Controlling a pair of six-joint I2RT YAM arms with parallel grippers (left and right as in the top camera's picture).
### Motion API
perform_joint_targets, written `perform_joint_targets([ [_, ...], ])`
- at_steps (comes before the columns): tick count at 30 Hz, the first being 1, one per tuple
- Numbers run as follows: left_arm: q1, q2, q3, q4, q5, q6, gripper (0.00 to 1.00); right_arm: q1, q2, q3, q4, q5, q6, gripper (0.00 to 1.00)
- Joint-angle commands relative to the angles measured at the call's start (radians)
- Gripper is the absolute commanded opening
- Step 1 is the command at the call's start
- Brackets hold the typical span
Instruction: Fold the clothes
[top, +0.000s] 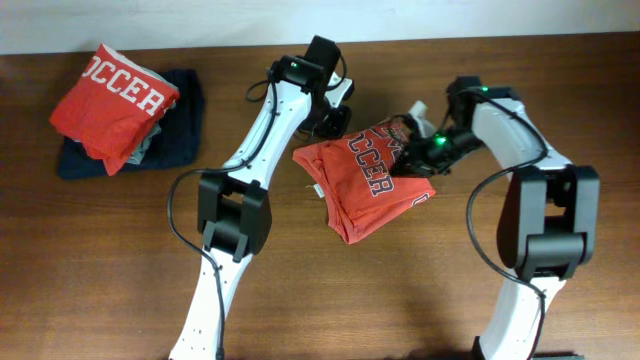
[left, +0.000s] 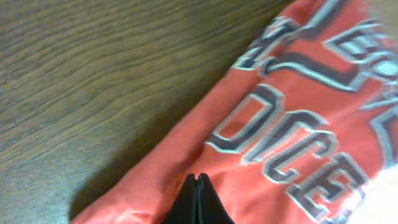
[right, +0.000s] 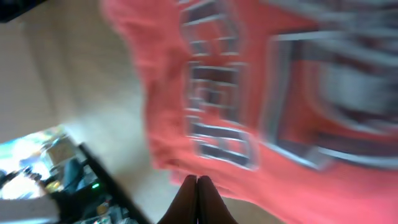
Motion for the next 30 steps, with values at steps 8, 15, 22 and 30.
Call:
perform_joint_targets([
  [8, 0.031, 0.097, -0.016, 0.000, -0.067, 0.016, 0.01, -0.024, 0.002, -0.076, 0.093, 0.211, 0.035, 0.04],
  [15, 0.033, 0.117, -0.015, 0.002, -0.090, 0.015, 0.00, -0.024, 0.014, -0.196, 0.233, 0.286, 0.108, 0.04],
  [22, 0.033, 0.115, 0.131, -0.042, -0.089, 0.015, 0.00, -0.024, 0.008, -0.134, 0.178, 0.283, 0.117, 0.04],
  [30, 0.033, 0.116, 0.465, -0.164, -0.089, -0.029, 0.02, -0.024, -0.006, 0.104, 0.060, 0.259, 0.117, 0.04],
])
